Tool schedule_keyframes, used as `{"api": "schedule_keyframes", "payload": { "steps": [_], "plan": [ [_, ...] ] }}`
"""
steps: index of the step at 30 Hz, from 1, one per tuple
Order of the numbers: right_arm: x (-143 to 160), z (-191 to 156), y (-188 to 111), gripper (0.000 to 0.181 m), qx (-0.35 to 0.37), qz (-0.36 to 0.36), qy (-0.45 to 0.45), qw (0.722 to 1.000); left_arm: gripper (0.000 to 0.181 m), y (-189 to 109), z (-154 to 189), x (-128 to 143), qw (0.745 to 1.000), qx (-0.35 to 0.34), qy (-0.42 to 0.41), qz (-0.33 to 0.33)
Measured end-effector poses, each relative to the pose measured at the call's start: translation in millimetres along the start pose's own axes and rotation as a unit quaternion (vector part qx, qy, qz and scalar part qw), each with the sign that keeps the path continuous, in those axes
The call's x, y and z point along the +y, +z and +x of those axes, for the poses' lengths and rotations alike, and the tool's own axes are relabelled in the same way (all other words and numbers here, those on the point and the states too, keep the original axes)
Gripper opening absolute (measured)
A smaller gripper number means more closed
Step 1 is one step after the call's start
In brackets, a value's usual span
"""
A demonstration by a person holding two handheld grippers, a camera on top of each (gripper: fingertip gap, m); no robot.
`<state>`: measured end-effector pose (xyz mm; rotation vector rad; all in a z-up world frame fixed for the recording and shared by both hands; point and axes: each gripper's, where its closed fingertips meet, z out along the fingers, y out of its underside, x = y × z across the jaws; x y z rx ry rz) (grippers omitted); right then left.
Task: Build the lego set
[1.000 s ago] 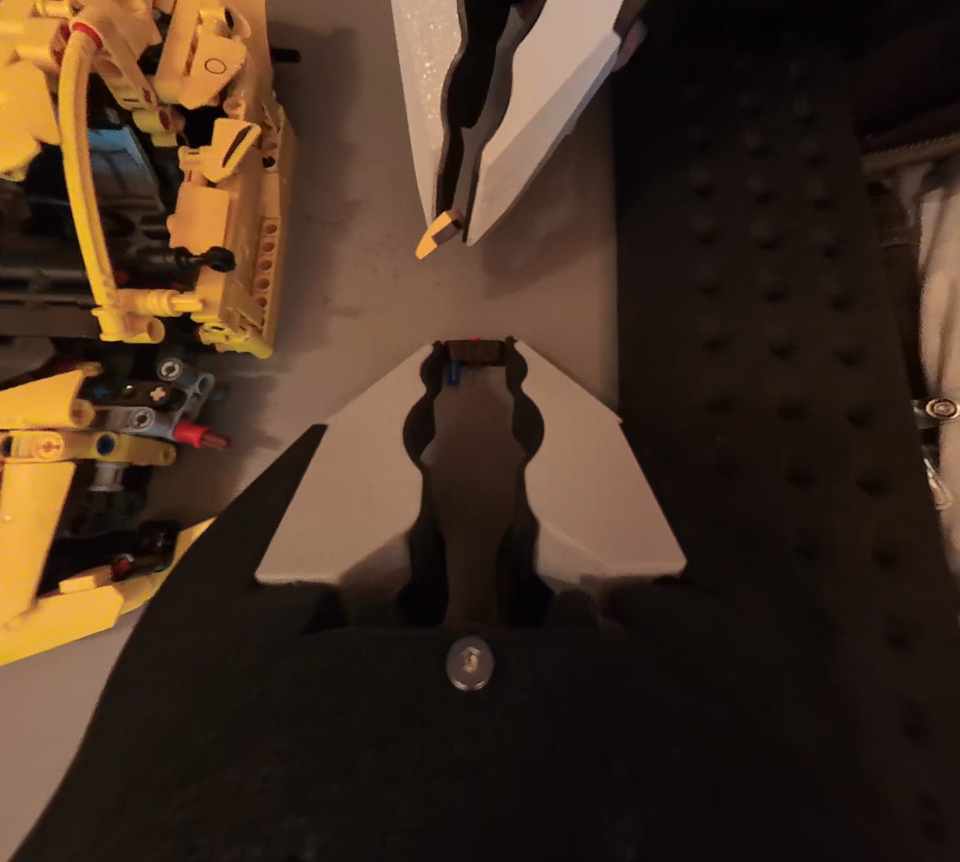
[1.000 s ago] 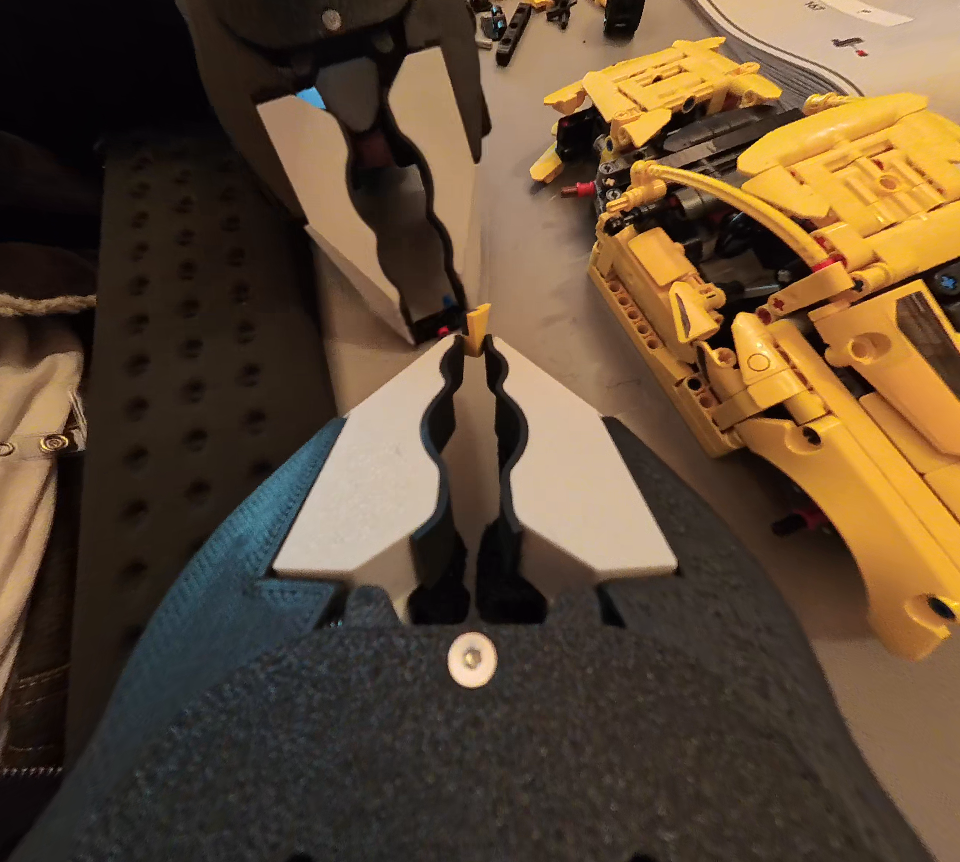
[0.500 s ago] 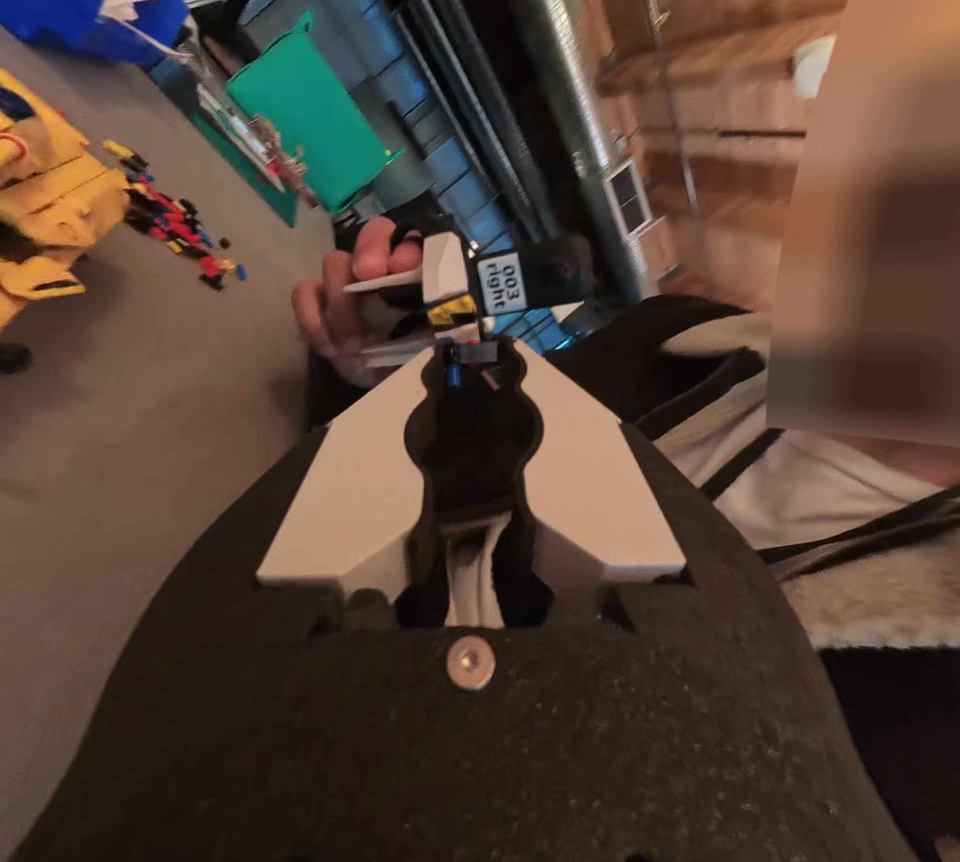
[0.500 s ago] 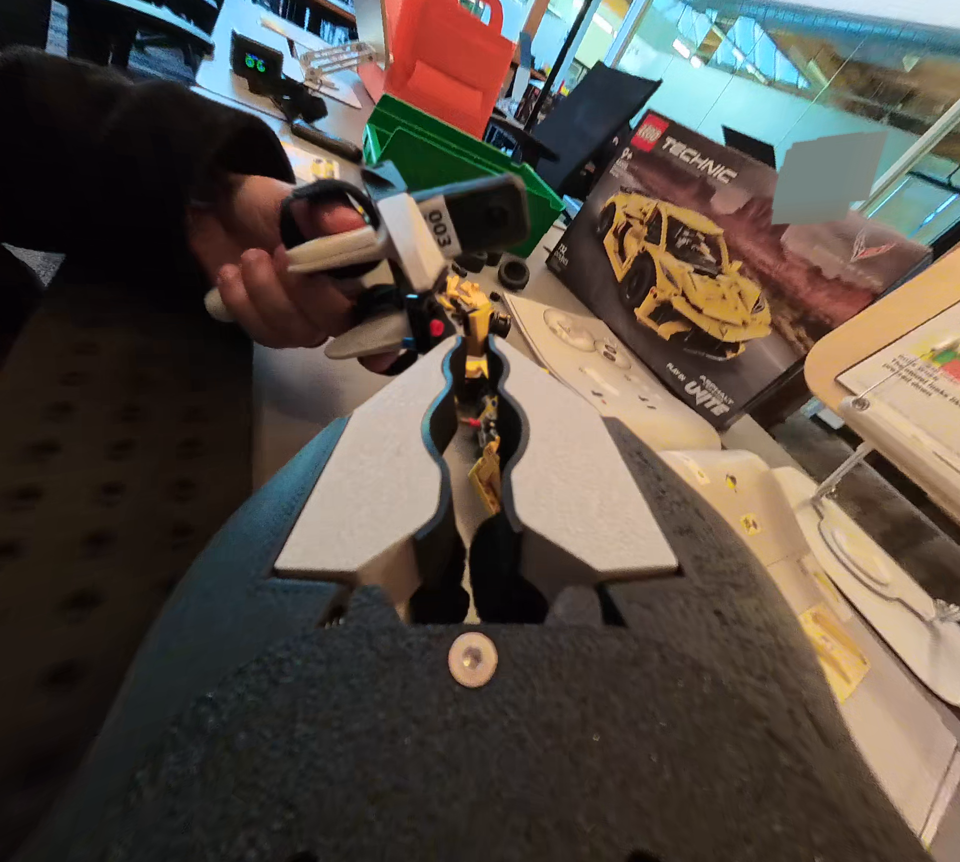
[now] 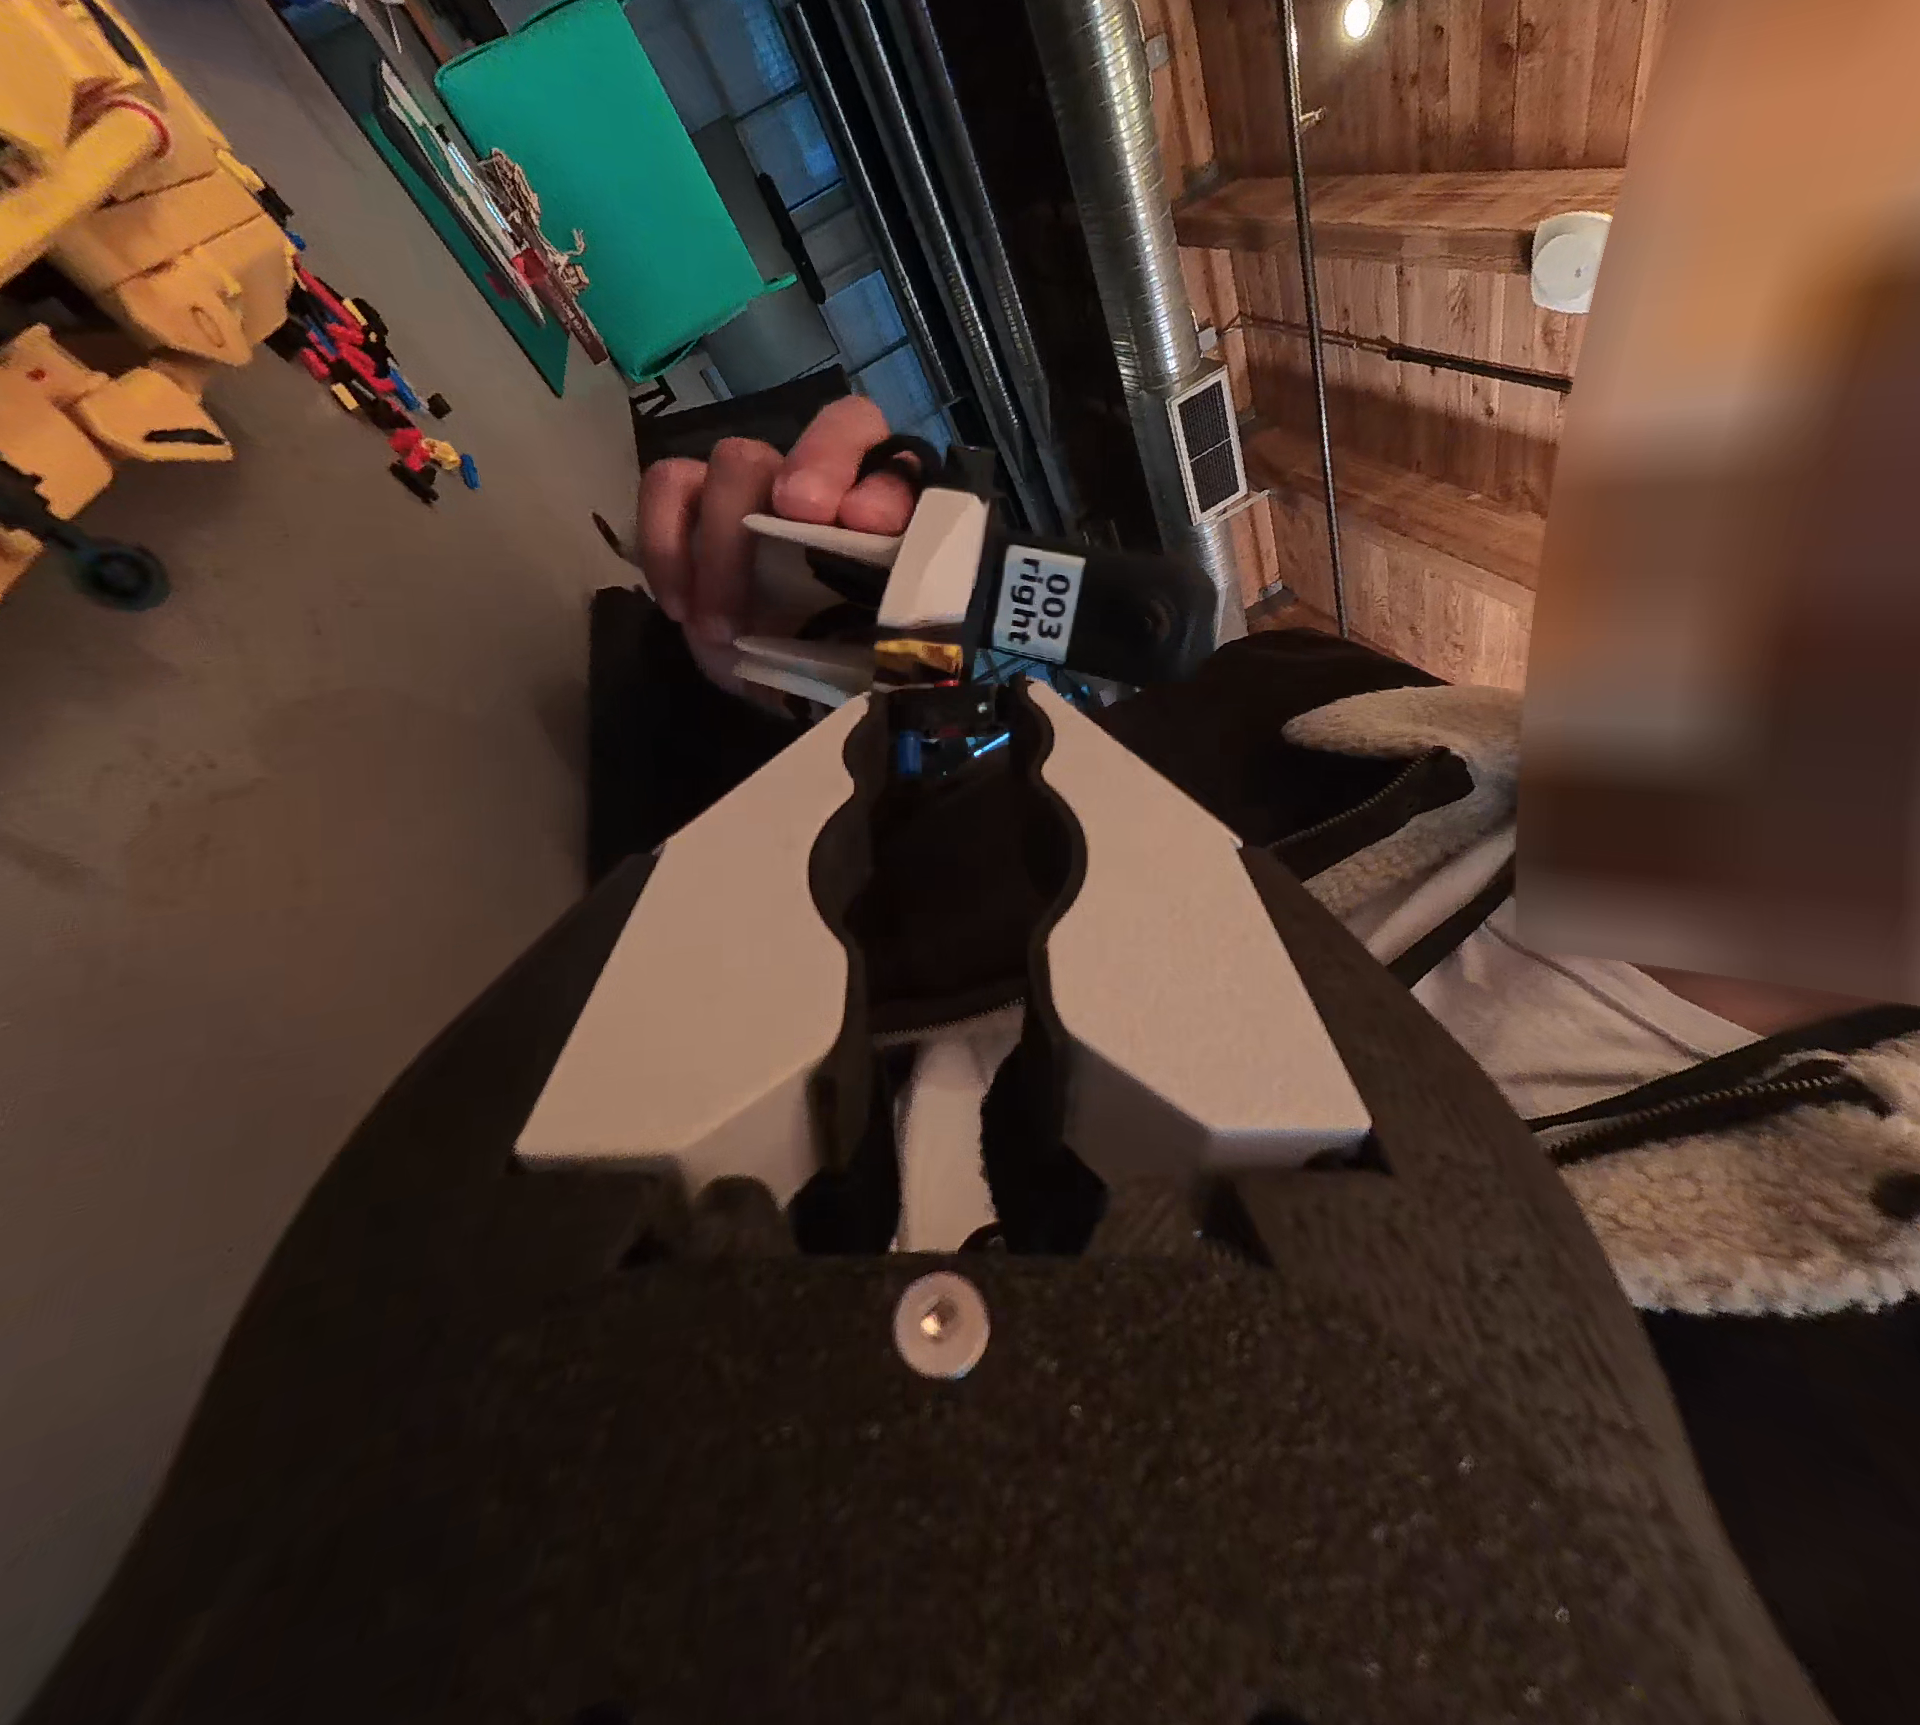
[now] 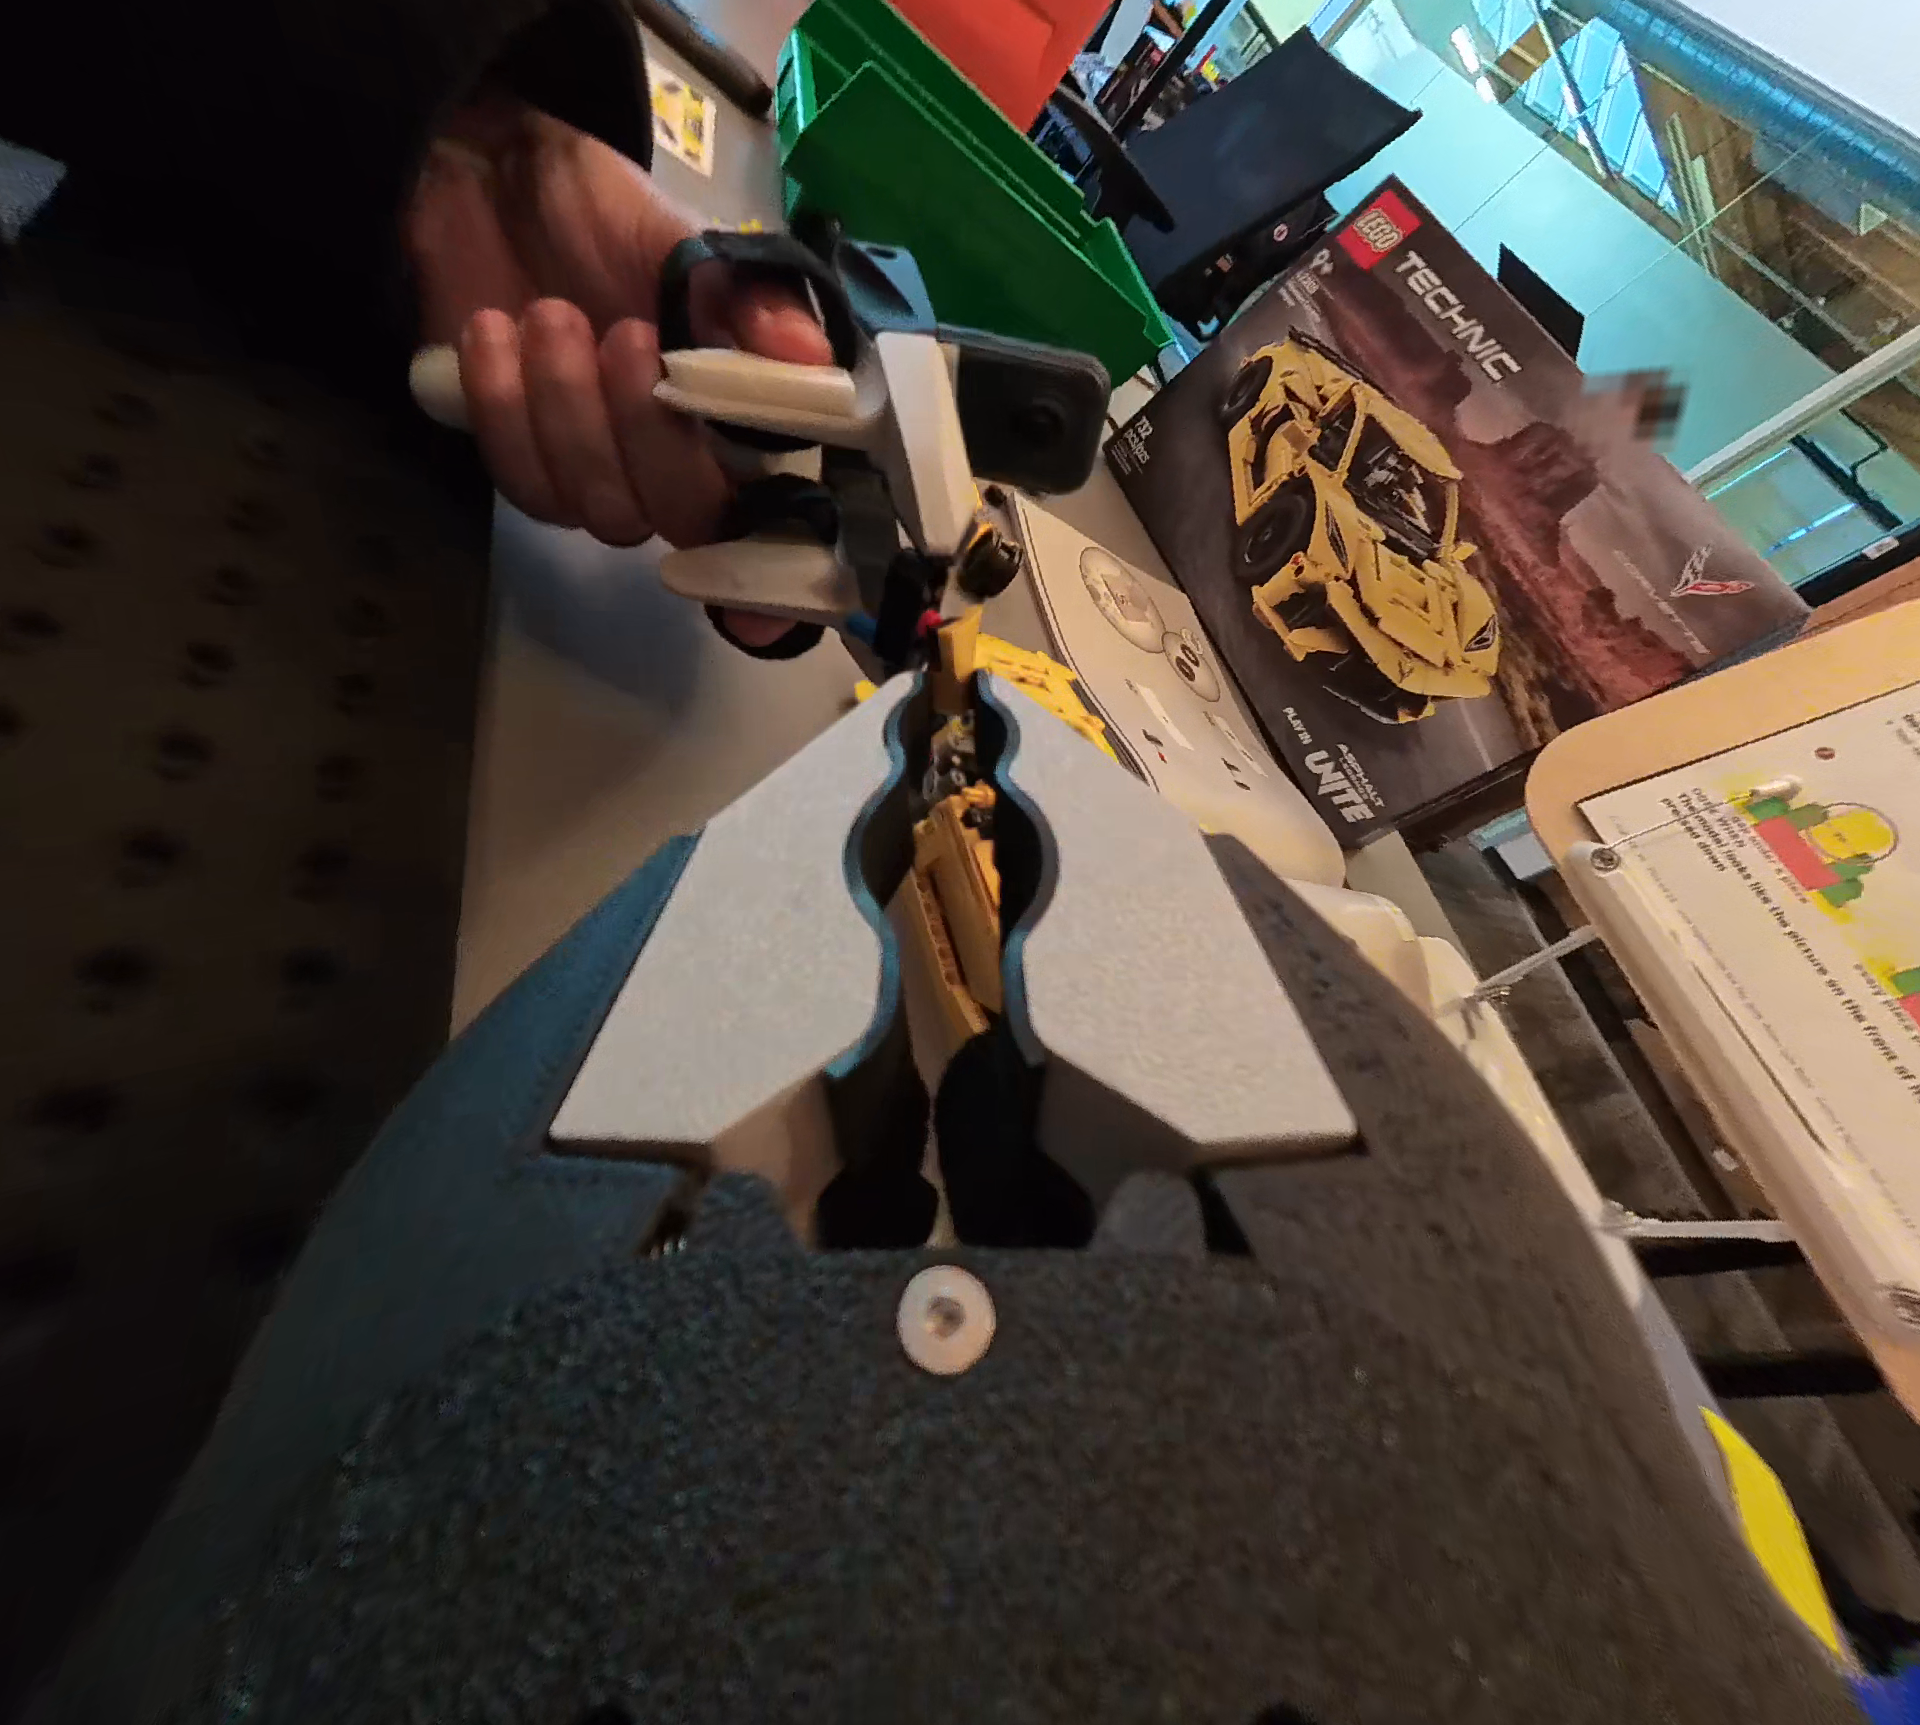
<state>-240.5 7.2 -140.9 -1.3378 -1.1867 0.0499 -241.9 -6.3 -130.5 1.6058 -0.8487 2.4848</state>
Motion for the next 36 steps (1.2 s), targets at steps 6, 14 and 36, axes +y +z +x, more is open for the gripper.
{"api": "schedule_keyframes", "payload": {
  "steps": [6, 14, 36],
  "plan": [
    [6, -6, -3, 0.005, -0.013, -0.053, -0.037, 0.998, 0.022, 3, -4, 5, 1.0, -0.014, 0.005, -0.016],
    [12, -8, -2, 0.005, 0.008, -0.131, -0.067, 0.989, 0.022, 6, -10, 12, 0.999, -0.037, 0.016, -0.037],
    [23, -16, -11, 0.0, -0.024, -0.156, -0.035, 0.987, 0.022, 1, -16, 9, 0.996, -0.068, 0.036, -0.036]
  ]
}}
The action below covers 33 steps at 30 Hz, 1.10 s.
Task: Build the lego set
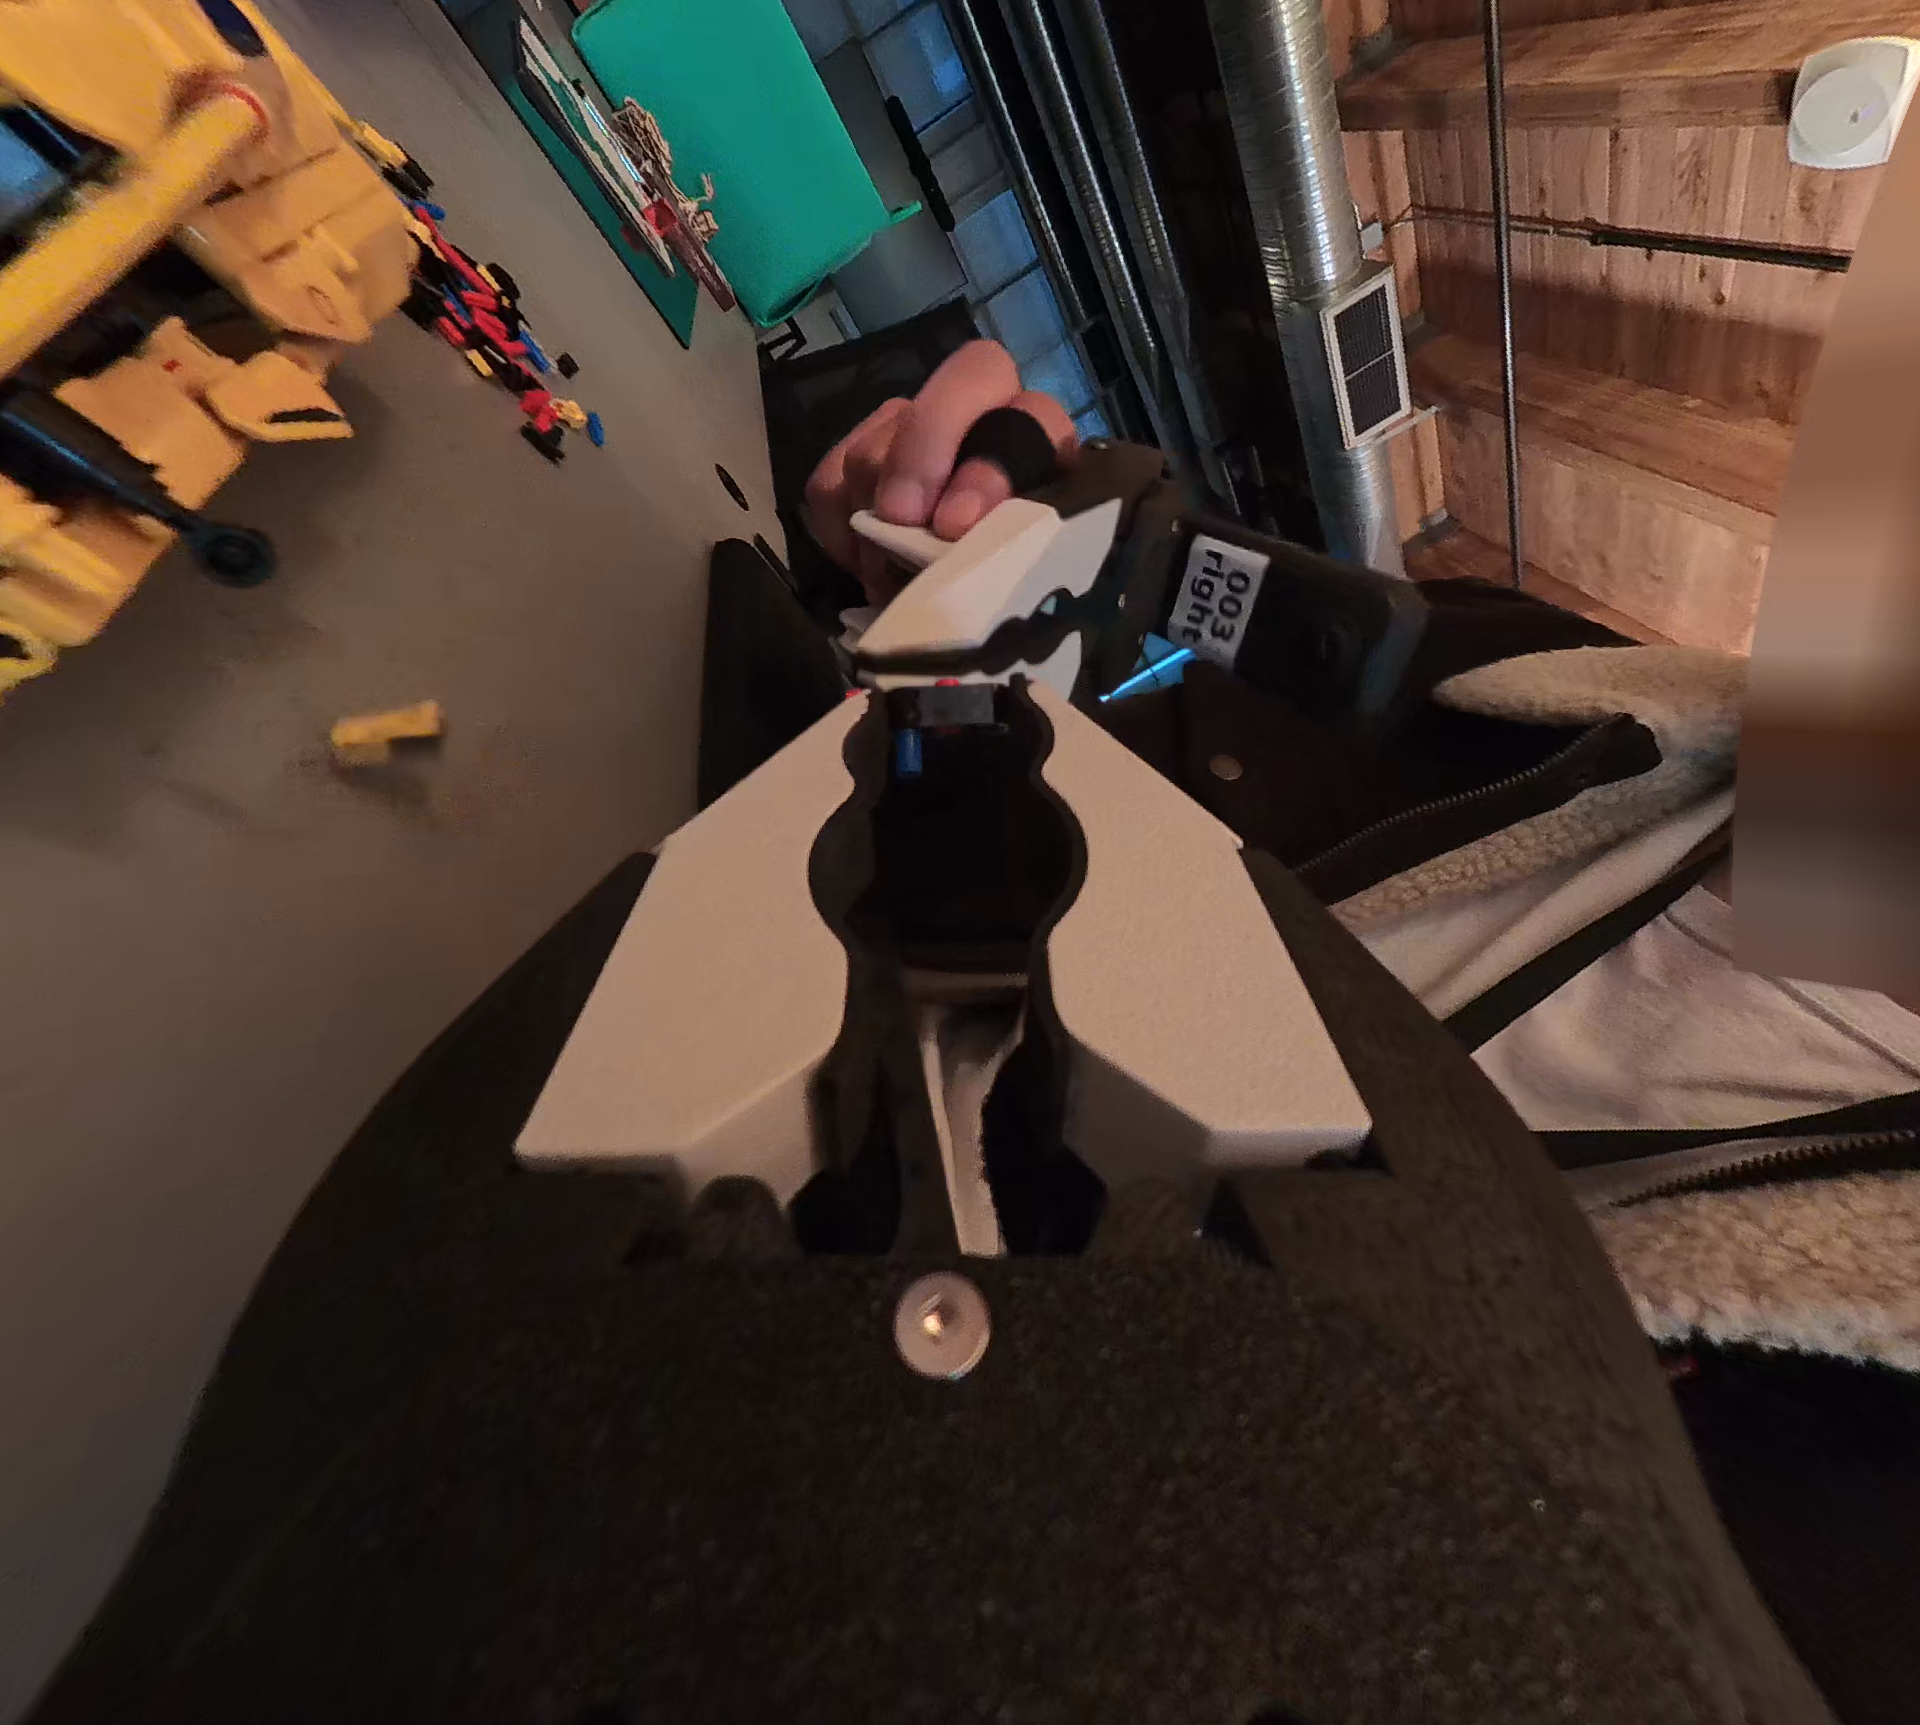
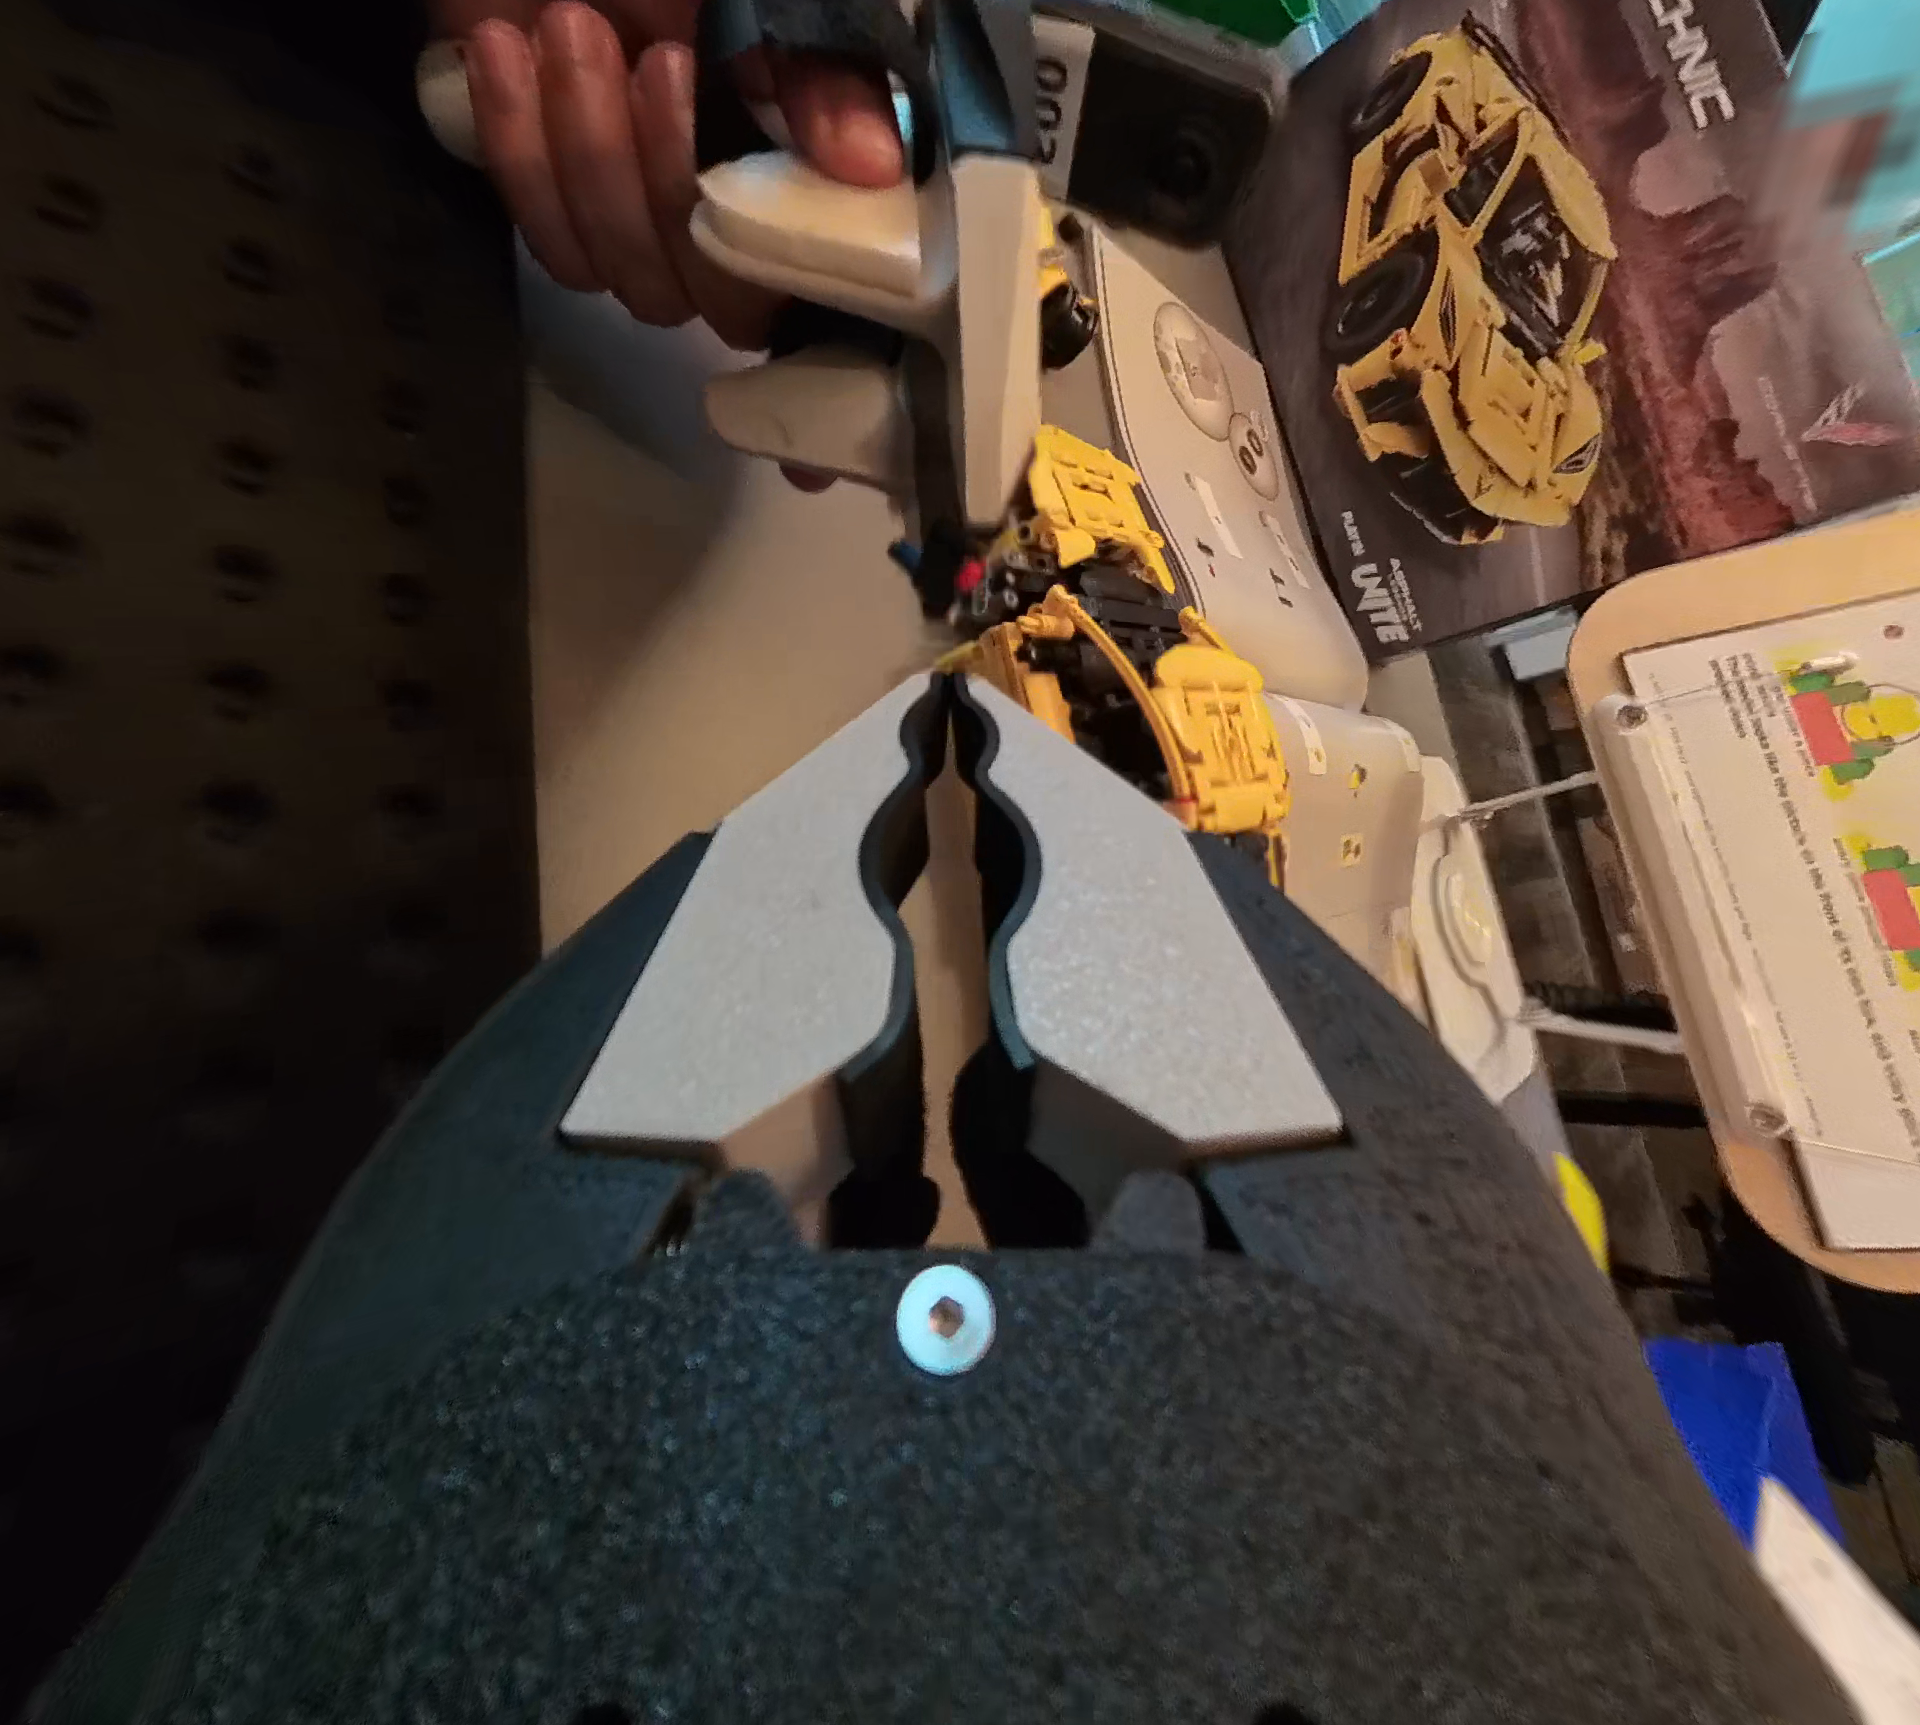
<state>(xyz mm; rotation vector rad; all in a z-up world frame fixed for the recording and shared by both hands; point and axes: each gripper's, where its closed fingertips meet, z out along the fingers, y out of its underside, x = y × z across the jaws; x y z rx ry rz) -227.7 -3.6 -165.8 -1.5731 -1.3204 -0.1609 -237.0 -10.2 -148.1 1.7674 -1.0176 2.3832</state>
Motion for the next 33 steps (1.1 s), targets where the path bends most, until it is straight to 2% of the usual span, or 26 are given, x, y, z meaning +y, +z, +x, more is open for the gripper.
{"api": "schedule_keyframes", "payload": {
  "steps": [2, 3, 5, 7, 11, 13, 16, 22, 26, 29, 32, 33],
  "plan": [
    [10, 3, -5, 0.009, -0.026, 0.004, 0.068, 0.997, 0.022, -8, -5, -4, 1.0, -0.018, 0.006, 0.006],
    [19, -1, -6, 0.017, -0.064, -0.002, 0.116, 0.991, 0.022, -11, -9, -5, 0.999, -0.033, 0.012, 0.007],
    [40, -9, 1, 0.02, -0.119, -0.029, 0.207, 0.971, 0.022, -16, -12, -8, 0.998, -0.052, 0.028, 0.009],
    [53, -11, 13, 0.022, -0.132, -0.038, 0.269, 0.953, 0.022, -22, -18, -10, 0.996, -0.077, 0.039, 0.008],
    [64, -12, 42, 0.023, -0.118, -0.052, 0.331, 0.935, 0.022, -45, -44, -11, 0.98, -0.183, 0.075, -0.012],
    [63, -13, 54, 0.026, -0.116, -0.068, 0.339, 0.931, 0.022, -47, -43, -13, 0.982, -0.177, 0.071, -0.003],
    [57, -11, 69, 0.026, -0.093, -0.072, 0.303, 0.946, 0.022, -46, -44, -12, 0.981, -0.181, 0.073, -0.007],
    [52, -21, 92, 0.036, -0.12, -0.082, 0.273, 0.951, 0.022, -48, -33, -19, 0.987, -0.145, 0.065, 0.017],
    [41, -38, 79, 0.015, -0.188, -0.062, 0.272, 0.942, 0.022, -52, -24, -24, 0.991, -0.116, 0.057, 0.038],
    [51, -32, 68, 0.02, -0.193, -0.079, 0.277, 0.938, 0.023, -54, -23, -26, 0.991, -0.112, 0.054, 0.045],
    [42, -28, 57, 0.021, -0.193, -0.052, 0.289, 0.936, 0.023, -54, -24, -26, 0.991, -0.114, 0.053, 0.044],
    [46, -28, 55, 0.02, -0.187, -0.065, 0.276, 0.941, 0.022, -54, -24, -26, 0.991, -0.116, 0.054, 0.042]
  ]
}}
